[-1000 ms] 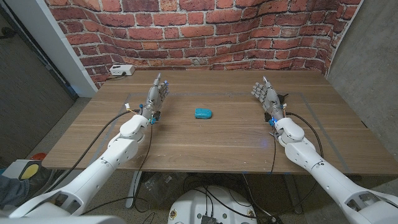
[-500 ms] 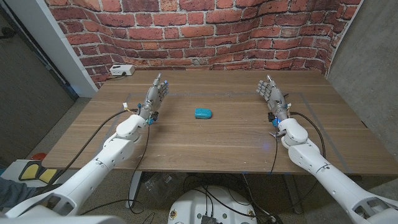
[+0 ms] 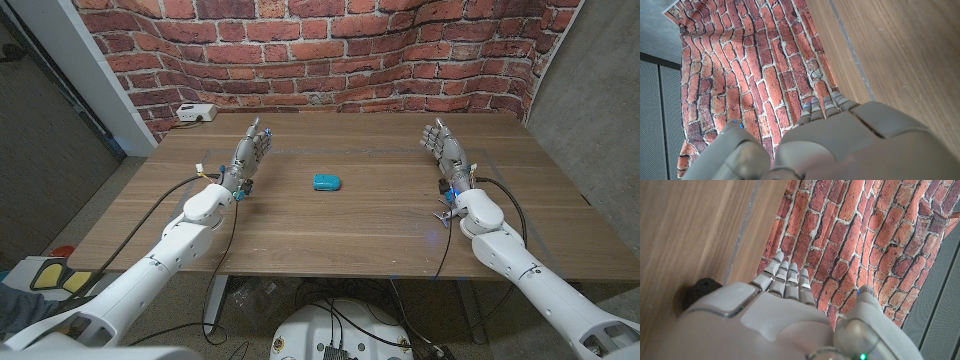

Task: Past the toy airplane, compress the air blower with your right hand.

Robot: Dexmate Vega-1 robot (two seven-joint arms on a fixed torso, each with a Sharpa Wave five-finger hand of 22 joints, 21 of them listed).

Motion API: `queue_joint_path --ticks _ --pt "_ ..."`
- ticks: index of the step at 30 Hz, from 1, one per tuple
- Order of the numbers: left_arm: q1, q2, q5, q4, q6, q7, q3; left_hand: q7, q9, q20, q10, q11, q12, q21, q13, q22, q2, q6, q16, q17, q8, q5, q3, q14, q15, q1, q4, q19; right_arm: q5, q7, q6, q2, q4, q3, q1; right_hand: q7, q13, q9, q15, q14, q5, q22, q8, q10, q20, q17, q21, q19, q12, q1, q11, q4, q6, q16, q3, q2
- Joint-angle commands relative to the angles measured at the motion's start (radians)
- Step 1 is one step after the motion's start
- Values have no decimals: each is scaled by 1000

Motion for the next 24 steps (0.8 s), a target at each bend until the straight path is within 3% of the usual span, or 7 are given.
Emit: queue_joint_path --ticks 1,5,12,14,24 --pt "-1 -2 8 -1 -5 4 5 5 5 7 6 2 7 4 4 2 4 8 5 2 6 4 4 6 5 4 -5 1 -26 -15 -10 -38 -10 21 -2 -22 4 5 -9 20 4 3 8 18 -7 -1 -5 24 11 29 -6 -11 33 6 14 9" --pt "7 -1 8 -14 -4 11 3 5 5 10 13 1 8 4 4 2 8 17 7 2 8 4 4 17 4 8 -6 4 -39 9 -19 -68 -12 19 6 -35 4 8 -13 38 1 3 13 30 -12 -2 -4 43 14 40 -12 -17 51 10 16 10" --pt "23 25 36 -76 45 67 2 5 5 2 39 0 13 10 5 1 13 40 11 2 12 4 3 45 3 18 -9 28 -47 55 8 -93 22 23 35 -22 4 9 -14 44 -1 3 -1 40 -13 -2 -8 52 16 46 -22 -20 21 7 15 6" --pt "26 31 48 -90 60 85 3 6 5 2 45 -2 14 11 5 1 14 44 12 2 13 3 3 49 3 19 -10 31 -44 75 26 -94 44 23 49 -22 4 8 -18 47 -2 3 -2 48 -13 -1 -10 54 19 46 -35 -21 22 7 15 5" --pt "39 18 42 -117 71 105 6 5 5 4 62 0 17 11 5 1 18 57 13 3 14 3 1 64 4 25 -12 37 -87 96 66 -126 92 24 82 -26 4 7 -30 60 -1 3 -1 61 -20 -2 -9 73 21 60 -43 -25 29 8 20 10"
